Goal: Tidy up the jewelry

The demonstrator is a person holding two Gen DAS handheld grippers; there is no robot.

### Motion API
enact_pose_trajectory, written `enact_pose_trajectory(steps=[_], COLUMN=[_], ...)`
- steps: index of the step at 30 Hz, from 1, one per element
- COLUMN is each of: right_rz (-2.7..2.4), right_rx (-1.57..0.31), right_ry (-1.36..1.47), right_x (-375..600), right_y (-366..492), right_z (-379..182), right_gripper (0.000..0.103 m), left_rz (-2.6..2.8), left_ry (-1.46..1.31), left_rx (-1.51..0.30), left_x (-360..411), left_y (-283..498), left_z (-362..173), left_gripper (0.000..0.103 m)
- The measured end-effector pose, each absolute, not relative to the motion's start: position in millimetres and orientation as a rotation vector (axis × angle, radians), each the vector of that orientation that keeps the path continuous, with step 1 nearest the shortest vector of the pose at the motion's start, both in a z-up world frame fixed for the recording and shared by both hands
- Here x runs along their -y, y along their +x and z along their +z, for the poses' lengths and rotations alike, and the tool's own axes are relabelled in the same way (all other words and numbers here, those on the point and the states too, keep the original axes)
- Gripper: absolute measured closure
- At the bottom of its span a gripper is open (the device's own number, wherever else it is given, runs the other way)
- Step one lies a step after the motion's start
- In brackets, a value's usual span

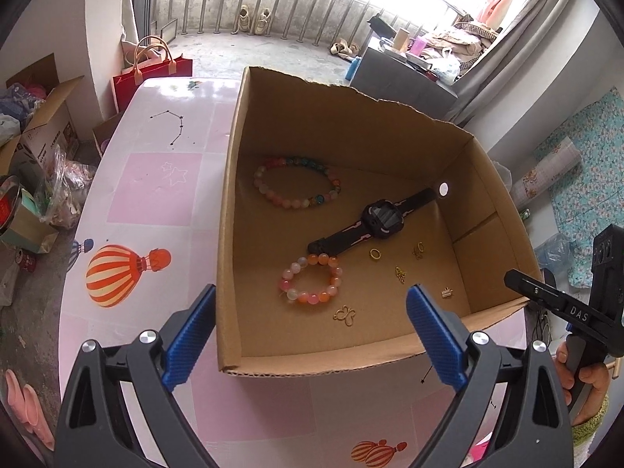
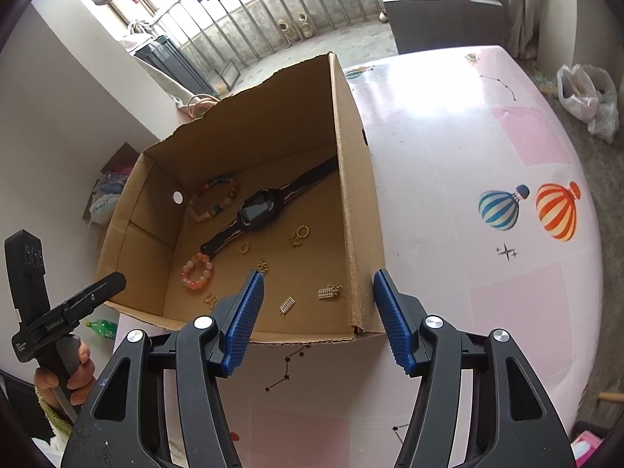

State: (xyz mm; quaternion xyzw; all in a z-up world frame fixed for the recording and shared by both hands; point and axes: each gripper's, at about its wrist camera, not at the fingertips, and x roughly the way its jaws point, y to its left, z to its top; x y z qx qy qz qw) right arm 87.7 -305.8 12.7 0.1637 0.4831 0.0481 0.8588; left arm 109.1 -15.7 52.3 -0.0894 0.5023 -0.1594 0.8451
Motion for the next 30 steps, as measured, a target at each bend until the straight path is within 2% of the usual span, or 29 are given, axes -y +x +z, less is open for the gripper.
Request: enact_pose_trajectory(steps=[16,28,30], right_rz=[0.087,0.093,0.076], right_rx=[-0.969,-0.914,-0.895], right_ry=[0.380,0.419,0.407], right_x=[289.0,297.1,296.0], right_y=[1.1,-4.9,-12.1], right_z=[14.6,11.1,13.0], right_gripper=[0.046,0.044,0.040], left_rz=[-0.326,-0.323,-0.301], left_ry=[-0.206,-0.145,-0.132], left_rx=[-1.022,-0.971,-0.923], left_x=[-4.8,-4.4,-6.1], left_y=[22.5,-1.8,-11.9], left_z=[53.2,51.6,56.5], left_gripper=[0.010,0.009,0.008])
